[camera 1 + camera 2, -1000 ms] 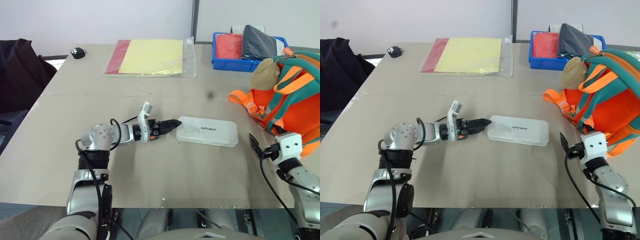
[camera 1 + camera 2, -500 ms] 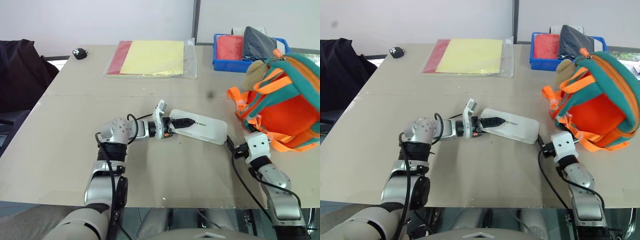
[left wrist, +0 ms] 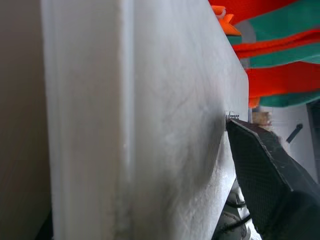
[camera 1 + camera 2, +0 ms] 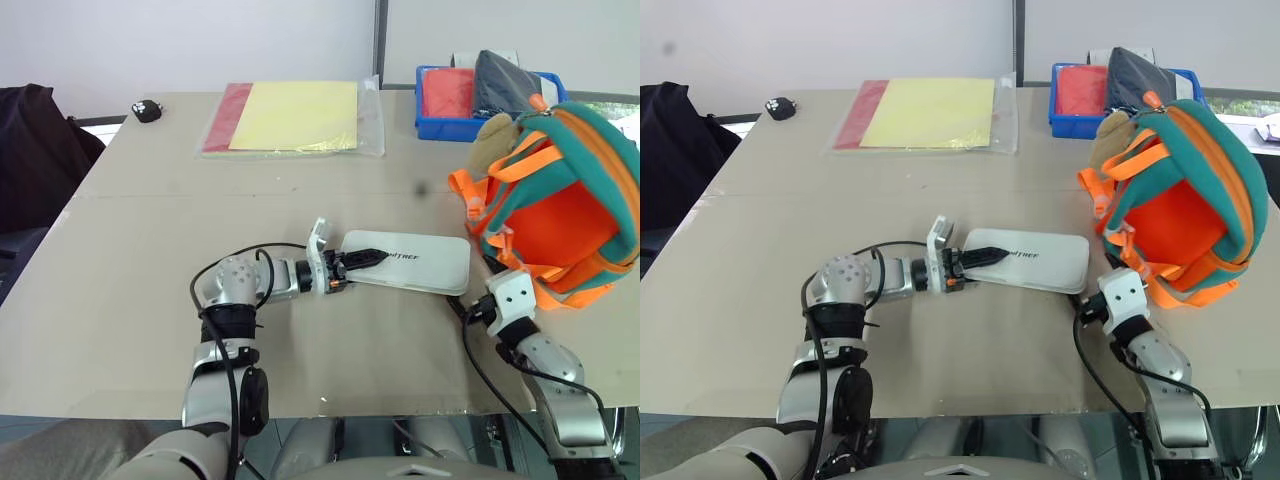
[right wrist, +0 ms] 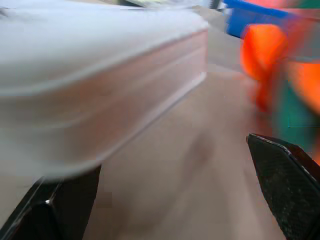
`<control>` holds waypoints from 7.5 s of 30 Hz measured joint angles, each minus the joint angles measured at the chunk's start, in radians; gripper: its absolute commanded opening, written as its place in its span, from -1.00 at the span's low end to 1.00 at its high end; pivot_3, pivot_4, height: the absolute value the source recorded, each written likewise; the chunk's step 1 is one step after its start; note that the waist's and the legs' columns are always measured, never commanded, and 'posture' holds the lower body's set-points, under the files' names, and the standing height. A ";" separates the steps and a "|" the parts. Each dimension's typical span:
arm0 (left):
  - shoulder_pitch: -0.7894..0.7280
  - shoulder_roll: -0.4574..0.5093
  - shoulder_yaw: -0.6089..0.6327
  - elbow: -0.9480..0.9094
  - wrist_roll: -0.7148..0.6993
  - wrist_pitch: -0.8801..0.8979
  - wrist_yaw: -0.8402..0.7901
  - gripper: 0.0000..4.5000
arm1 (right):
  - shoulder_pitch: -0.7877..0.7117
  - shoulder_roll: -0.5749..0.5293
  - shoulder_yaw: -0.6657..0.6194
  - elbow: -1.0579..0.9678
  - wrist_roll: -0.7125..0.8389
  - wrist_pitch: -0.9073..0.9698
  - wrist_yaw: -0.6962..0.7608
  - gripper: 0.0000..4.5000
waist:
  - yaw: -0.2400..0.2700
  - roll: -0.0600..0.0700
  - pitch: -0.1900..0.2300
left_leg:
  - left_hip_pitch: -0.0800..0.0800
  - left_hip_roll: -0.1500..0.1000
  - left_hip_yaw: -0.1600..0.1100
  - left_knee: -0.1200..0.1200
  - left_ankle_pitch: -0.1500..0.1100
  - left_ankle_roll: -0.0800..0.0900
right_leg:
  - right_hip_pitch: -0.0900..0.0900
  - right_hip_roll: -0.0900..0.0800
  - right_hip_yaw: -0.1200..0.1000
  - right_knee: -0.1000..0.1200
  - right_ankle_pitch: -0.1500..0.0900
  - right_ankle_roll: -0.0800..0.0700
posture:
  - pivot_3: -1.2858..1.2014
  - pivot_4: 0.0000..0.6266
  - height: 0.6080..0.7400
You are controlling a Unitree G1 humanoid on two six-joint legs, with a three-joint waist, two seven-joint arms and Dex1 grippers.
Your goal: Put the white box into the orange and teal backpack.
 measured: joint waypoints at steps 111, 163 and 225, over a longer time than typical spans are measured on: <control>-0.350 0.141 -0.251 0.424 0.545 -1.668 -0.791 0.14 | -0.475 -0.099 -0.141 -0.062 0.764 0.666 0.174 -0.96 | -0.008 -0.008 0.003 | -0.028 -0.008 -0.013 0.018 0.000 0.001 | -0.018 -0.002 -0.015 0.009 0.001 0.000 | 0.03 -0.52 1.00; -0.234 0.076 -0.180 -0.118 0.155 -0.863 -0.517 0.04 | -0.417 -0.081 -0.128 -0.103 0.728 0.638 0.139 -1.00 | -0.022 -0.007 0.002 | -0.025 -0.008 -0.014 0.019 0.001 0.001 | -0.019 -0.004 -0.011 0.012 0.001 0.000 | 0.03 -0.52 1.00; -0.629 -0.100 -0.214 0.834 0.625 -1.547 -0.665 -0.99 | -0.417 -0.062 -0.096 -0.107 0.697 0.598 0.125 -1.00 | -0.021 -0.008 0.002 | -0.027 -0.009 -0.014 0.019 0.001 0.001 | -0.019 -0.002 -0.012 0.012 0.001 0.000 | 0.03 -0.52 1.00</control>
